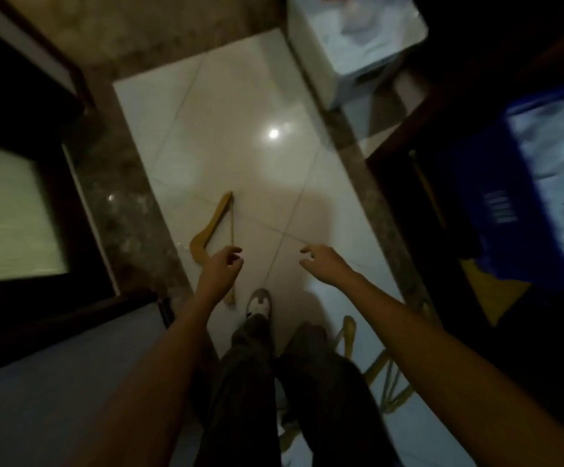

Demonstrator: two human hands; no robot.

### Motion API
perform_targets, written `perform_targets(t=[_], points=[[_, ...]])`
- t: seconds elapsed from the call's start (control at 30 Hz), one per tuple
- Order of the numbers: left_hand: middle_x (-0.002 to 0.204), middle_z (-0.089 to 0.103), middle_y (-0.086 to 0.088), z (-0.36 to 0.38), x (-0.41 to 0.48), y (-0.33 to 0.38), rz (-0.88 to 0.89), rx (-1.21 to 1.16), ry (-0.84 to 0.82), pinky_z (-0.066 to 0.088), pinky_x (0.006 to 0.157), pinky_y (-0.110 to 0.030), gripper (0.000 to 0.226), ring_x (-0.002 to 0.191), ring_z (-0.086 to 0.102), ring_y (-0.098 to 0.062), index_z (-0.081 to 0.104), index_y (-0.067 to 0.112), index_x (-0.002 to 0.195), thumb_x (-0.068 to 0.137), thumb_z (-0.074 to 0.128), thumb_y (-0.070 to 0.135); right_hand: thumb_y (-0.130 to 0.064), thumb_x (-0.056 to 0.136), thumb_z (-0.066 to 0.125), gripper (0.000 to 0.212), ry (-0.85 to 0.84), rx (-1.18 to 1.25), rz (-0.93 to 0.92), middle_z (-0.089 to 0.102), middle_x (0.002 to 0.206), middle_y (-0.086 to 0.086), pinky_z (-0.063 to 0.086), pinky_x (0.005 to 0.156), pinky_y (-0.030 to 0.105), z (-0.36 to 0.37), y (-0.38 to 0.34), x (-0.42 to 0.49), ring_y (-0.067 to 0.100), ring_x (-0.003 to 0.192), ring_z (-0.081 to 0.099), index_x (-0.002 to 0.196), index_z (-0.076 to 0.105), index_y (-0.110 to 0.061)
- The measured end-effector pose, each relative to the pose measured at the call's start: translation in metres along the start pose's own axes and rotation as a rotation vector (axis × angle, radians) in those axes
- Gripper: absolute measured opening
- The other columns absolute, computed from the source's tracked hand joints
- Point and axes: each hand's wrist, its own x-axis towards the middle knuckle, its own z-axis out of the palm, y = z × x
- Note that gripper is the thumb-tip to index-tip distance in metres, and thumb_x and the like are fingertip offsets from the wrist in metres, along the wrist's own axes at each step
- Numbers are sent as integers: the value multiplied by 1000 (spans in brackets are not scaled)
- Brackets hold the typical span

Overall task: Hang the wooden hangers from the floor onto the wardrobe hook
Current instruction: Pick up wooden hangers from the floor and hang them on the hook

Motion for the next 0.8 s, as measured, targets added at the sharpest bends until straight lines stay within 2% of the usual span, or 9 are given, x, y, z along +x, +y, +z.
perform_targets(t=[0.1,0.23,0.33,0.43,0.5,0.57,0.67,0.73,0.8], points=[[116,63,-8,26,50,-90,-68,-84,40,45,82,-26,32,101,58,-16,56,12,126,95,52,19,-30,95,50,41,1,-63,-101,52,137,15,42,101,39,65,-11,97,30,124,48,132,52,-15],[119,61,-6,70,132,-196,-105,-144,146,40,76,-17,33,105,56,-13,55,13,128,95,52,18,-27,96,48,39,83,-199,-256,53,132,14,38,101,40,132,-18,227,30,124,46,133,51,-15],[125,57,-8,113,184,-270,-182,-182,245,47,88,-31,36,111,55,-20,51,15,129,94,53,21,-27,97,46,38,123,-296,-348,53,131,12,40,98,39,175,-15,313,29,121,48,133,52,-17],[135,46,-10,155,225,-324,-314,-205,364,46,97,-46,50,119,50,-26,42,14,136,91,57,30,-28,96,49,40,131,-446,-475,49,132,11,40,100,40,217,-11,384,28,123,46,136,48,-24],[138,43,-10,180,242,-351,-410,-236,421,45,98,-47,60,122,47,-27,36,15,139,88,61,35,-33,94,53,43,111,-608,-559,41,141,13,31,108,44,245,-5,418,31,134,34,136,48,-27],[125,51,-7,201,253,-365,-448,-274,434,49,91,-45,54,113,54,-26,41,19,131,86,62,38,-39,91,56,41,120,-717,-624,39,140,15,28,109,46,263,5,442,34,134,31,131,52,-29],[100,59,-4,214,265,-365,-464,-257,459,52,77,-41,34,90,61,-25,49,18,109,82,61,35,-43,89,57,35,154,-726,-709,46,119,12,39,91,35,268,22,458,28,110,45,120,57,-26],[95,62,-6,209,268,-360,-462,-291,408,52,73,-39,25,84,62,-25,51,16,101,83,60,31,-42,89,59,32,73,-648,-662,43,108,5,36,81,28,261,27,452,22,96,44,113,57,-21],[98,64,-11,196,259,-349,-450,-463,277,55,71,-38,18,80,65,-24,51,16,101,87,59,23,-39,89,60,27,-79,-484,-501,42,104,1,37,78,27,249,29,430,19,93,46,106,54,-19]])
